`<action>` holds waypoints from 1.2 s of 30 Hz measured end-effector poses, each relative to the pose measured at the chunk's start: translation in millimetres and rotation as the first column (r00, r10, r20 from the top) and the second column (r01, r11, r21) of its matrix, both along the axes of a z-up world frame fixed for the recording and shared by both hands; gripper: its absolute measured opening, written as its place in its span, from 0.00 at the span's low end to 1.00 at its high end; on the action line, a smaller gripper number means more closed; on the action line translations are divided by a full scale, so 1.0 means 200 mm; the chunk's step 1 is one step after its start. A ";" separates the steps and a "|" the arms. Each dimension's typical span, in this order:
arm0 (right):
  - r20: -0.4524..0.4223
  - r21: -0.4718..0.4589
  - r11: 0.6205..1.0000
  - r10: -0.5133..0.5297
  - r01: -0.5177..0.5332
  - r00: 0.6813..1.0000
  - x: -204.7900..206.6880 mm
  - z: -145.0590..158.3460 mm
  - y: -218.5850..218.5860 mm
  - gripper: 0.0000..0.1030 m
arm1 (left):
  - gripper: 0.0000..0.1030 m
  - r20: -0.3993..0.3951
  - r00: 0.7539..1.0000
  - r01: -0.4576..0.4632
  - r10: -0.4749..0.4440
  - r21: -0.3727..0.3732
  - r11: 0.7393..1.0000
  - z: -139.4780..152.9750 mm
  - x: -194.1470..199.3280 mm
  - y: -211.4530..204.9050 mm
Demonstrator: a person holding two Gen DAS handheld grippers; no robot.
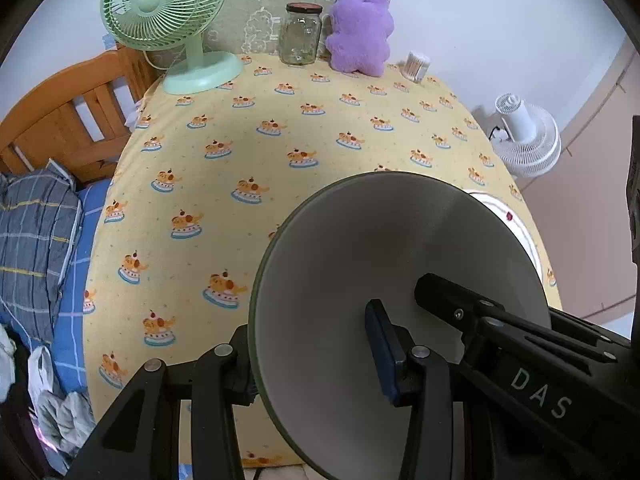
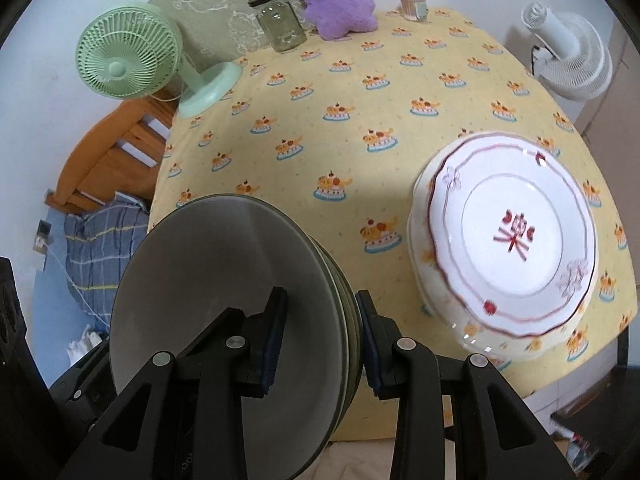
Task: Organize plates and bowls
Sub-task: 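Lift the stacked grey bowls with both grippers and carry them over the plate stack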
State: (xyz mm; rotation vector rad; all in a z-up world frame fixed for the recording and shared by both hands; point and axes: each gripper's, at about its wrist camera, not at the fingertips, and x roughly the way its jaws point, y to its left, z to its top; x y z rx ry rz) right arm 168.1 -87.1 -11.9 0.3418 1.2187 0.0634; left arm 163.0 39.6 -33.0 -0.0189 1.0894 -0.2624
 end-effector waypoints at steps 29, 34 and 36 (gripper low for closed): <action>0.023 -0.064 0.986 0.155 -0.153 0.988 0.03 0.10 -0.67 0.37 | 0.42 0.036 0.988 -0.150 0.152 -0.063 0.987 0.04 -0.07 -0.66; 0.016 -0.077 0.982 0.172 -0.170 0.985 0.04 0.07 -0.77 0.37 | 0.42 0.030 0.985 -0.166 0.168 -0.077 0.983 0.00 -0.07 -0.76; 0.010 -0.078 0.981 0.177 -0.176 0.984 0.05 0.05 -0.80 0.37 | 0.42 0.023 0.985 -0.171 0.174 -0.078 0.982 -0.02 -0.07 -0.79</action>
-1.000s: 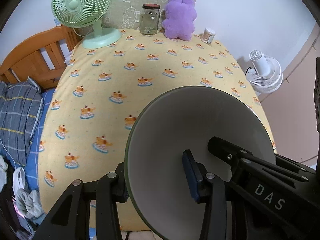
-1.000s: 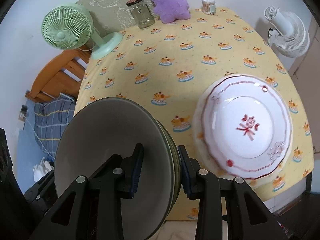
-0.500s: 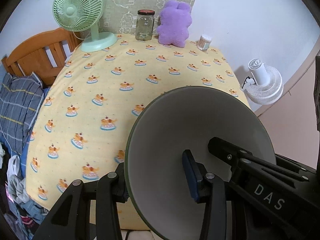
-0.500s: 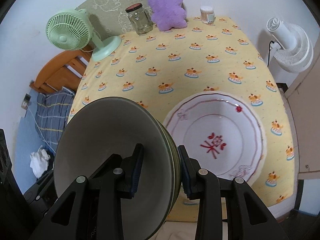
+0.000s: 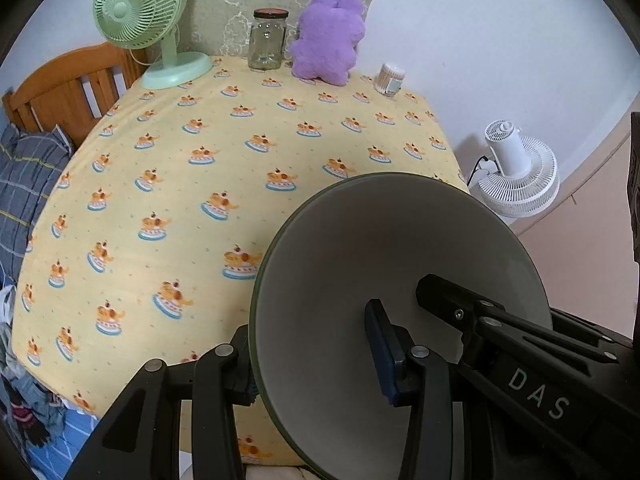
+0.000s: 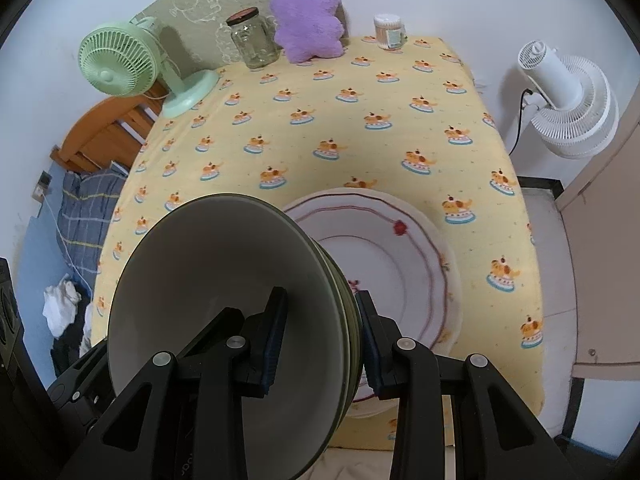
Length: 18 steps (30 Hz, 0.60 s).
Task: Organize plates and bowls
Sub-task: 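Lift the stacked grey bowls with both grippers and carry them over the plate stack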
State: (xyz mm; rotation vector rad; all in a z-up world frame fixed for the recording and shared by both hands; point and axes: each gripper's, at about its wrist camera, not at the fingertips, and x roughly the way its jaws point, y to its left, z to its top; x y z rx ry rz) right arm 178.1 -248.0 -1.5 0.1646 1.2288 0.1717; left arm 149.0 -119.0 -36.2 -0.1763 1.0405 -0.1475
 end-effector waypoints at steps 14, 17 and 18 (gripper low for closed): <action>-0.076 0.000 1.000 0.025 -0.025 0.997 0.07 -0.17 -0.12 0.37 | 0.41 -0.074 0.997 -0.025 0.026 0.008 1.000 -0.14 0.05 -0.11; -0.091 0.004 1.000 0.022 -0.022 0.996 0.09 -0.19 -0.13 0.37 | 0.41 -0.092 0.995 -0.023 0.024 0.012 1.000 -0.17 0.08 -0.12; -0.096 0.005 1.000 0.020 -0.019 0.995 0.10 -0.20 -0.13 0.37 | 0.41 -0.096 0.995 -0.021 0.022 0.013 1.000 -0.17 0.09 -0.13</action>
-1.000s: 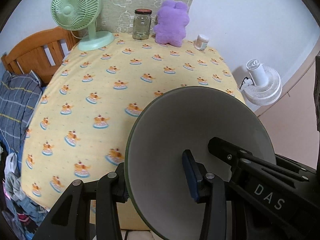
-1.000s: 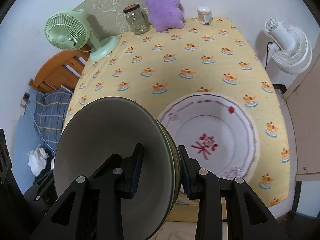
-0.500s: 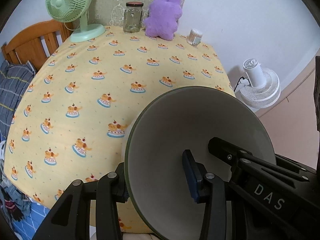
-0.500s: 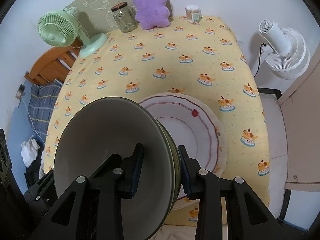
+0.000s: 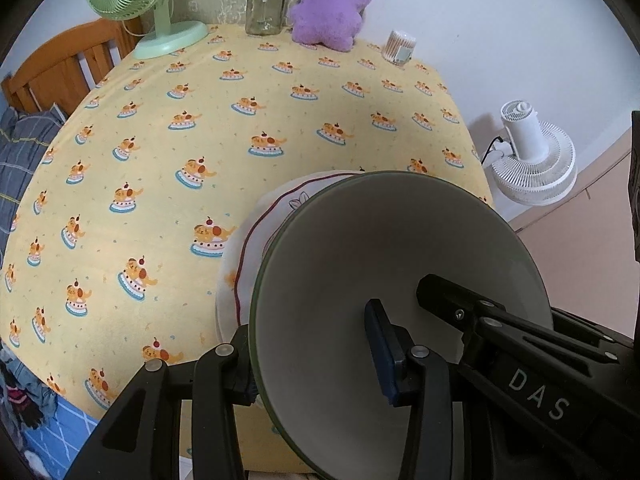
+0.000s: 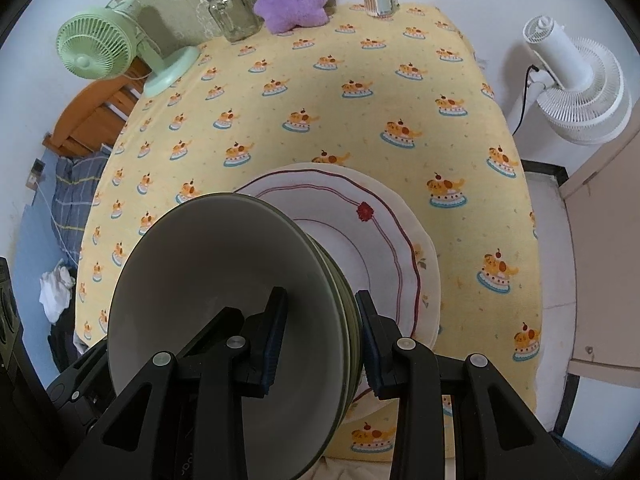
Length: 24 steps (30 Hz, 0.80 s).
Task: Organize plates and bowls
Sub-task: 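Lift the stacked grey bowls with both grippers and carry them over the plate stack, then lower the bowl stack onto the red-rim plate and open both grippers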
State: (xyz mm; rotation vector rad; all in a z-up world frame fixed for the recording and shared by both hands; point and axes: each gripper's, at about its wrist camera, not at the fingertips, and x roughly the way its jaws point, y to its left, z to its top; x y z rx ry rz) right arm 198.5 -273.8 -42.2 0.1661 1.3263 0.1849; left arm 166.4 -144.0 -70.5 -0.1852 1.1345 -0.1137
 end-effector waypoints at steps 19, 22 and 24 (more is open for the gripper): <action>0.022 -0.003 0.999 -0.048 0.048 0.999 0.09 -0.02 -0.03 0.37 | 0.42 0.017 0.999 0.039 -0.039 0.002 0.999 -0.02 0.11 -0.02; 0.030 0.000 0.999 -0.047 0.047 0.998 0.07 -0.02 -0.03 0.37 | 0.46 0.018 0.999 0.037 -0.037 0.014 0.999 -0.02 0.10 -0.03; 0.053 -0.037 0.998 -0.040 0.042 0.998 0.06 0.00 -0.03 0.37 | 0.51 0.019 0.999 0.030 -0.031 0.028 0.999 -0.02 0.09 -0.03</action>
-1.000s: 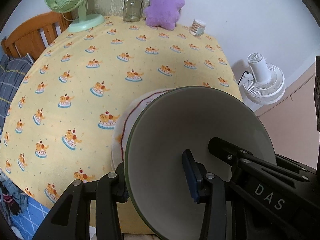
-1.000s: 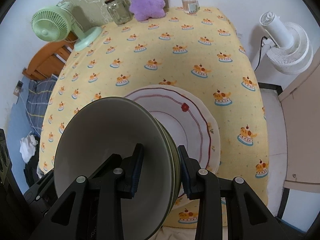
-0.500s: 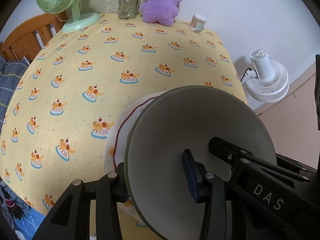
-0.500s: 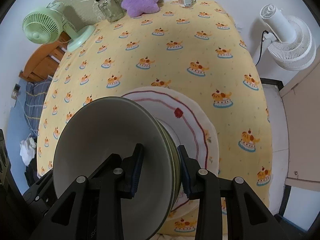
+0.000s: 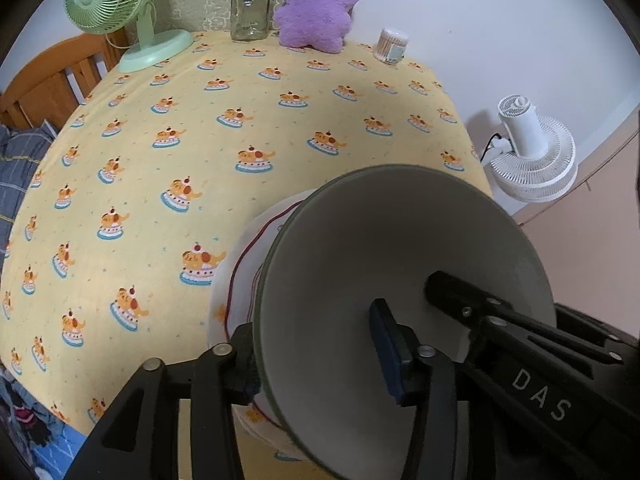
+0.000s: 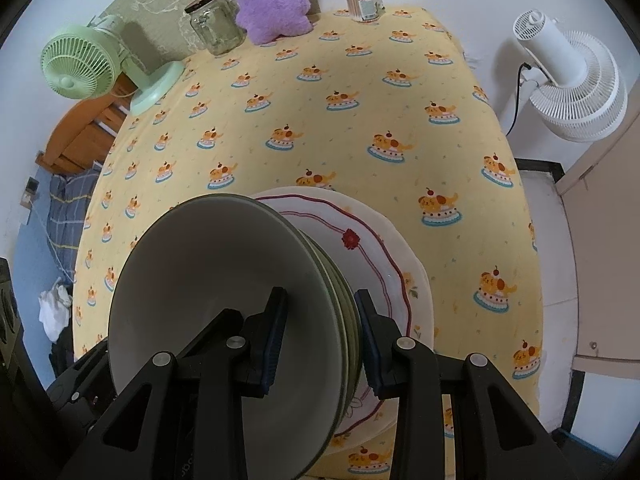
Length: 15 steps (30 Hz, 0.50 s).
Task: Organize plates and bowls
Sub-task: 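Lower the bowl stack onto the red-rim plate and open both grippers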
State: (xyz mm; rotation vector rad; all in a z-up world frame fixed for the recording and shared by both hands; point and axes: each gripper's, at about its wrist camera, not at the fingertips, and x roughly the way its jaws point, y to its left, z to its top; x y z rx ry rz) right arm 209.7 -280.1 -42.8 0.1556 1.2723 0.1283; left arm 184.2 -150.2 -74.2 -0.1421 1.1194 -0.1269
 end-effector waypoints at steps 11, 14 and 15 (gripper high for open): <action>0.034 -0.018 1.000 -0.016 0.017 0.999 -0.08 0.04 -0.10 0.72 | 0.87 0.053 0.997 -0.052 0.048 0.067 0.996 0.04 -0.10 0.04; 0.052 -0.020 1.000 -0.007 0.008 0.999 -0.11 0.09 -0.09 0.77 | 0.90 0.060 0.997 -0.055 0.052 0.055 0.997 0.08 -0.13 0.08; 0.063 -0.024 1.000 -0.006 0.007 0.998 -0.13 0.12 -0.08 0.77 | 0.90 0.069 0.997 -0.045 0.042 0.051 0.998 0.10 -0.15 0.09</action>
